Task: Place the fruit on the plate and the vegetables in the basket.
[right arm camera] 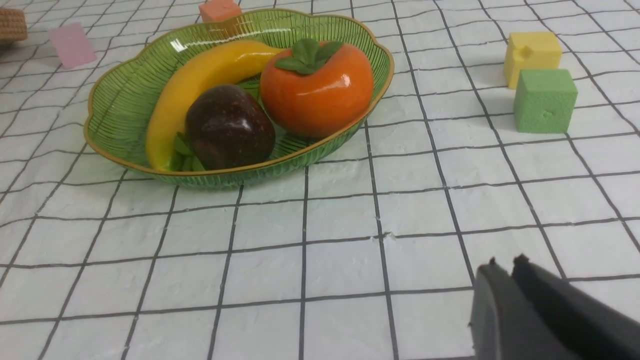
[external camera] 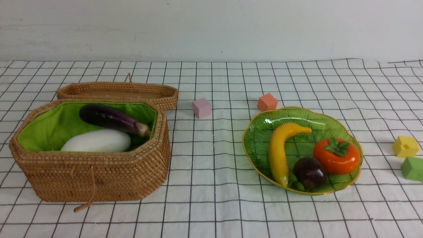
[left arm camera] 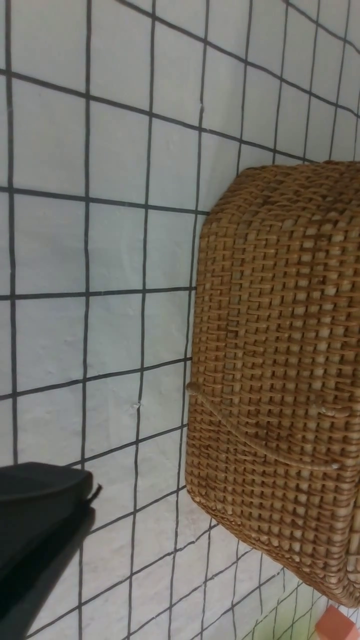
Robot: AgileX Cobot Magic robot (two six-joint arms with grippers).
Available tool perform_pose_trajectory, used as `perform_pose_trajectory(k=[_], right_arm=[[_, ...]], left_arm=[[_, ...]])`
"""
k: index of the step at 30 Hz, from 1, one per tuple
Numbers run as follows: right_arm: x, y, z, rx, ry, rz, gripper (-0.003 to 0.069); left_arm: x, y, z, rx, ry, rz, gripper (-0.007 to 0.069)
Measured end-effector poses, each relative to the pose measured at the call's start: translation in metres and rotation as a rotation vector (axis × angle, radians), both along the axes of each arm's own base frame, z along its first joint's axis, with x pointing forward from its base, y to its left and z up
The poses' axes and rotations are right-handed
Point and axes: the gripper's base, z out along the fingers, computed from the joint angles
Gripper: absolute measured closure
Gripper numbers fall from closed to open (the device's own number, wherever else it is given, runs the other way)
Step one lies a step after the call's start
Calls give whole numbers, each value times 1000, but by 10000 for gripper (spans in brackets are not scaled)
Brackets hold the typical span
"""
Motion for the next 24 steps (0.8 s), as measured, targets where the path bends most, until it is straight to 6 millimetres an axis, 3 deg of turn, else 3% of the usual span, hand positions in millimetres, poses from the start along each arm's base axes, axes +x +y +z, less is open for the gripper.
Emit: perform_pose_trajectory(k=[24], right_arm=[[0, 0, 0, 0, 0, 0, 564]], left_arm=[[0, 0, 0, 0, 0, 0, 625]])
